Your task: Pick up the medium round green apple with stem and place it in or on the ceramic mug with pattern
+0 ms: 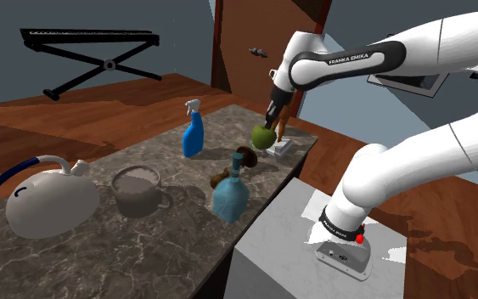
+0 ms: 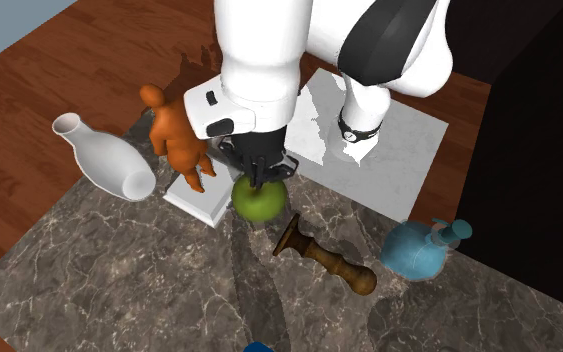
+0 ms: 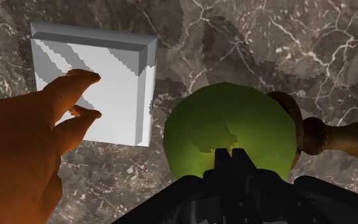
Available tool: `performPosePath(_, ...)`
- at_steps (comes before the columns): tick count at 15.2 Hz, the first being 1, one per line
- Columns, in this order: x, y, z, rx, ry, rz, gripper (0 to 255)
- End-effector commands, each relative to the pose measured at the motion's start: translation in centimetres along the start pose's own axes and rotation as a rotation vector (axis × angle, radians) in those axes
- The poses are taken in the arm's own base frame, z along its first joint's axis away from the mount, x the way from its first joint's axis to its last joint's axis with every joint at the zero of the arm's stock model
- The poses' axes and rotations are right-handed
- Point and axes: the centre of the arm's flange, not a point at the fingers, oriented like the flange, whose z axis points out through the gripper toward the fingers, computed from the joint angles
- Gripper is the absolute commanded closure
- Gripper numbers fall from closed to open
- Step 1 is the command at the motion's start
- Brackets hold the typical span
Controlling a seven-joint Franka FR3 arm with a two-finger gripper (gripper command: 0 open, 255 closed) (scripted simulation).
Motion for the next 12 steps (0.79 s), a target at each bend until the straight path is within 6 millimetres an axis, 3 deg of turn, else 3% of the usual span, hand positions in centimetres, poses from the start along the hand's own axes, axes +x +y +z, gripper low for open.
performPosePath(1,0.2,0.0,-1.1,0.0,0.0,0.0,255)
performPosePath(12,1.2,0.2,-6.8,0.0,0.0,0.0,255)
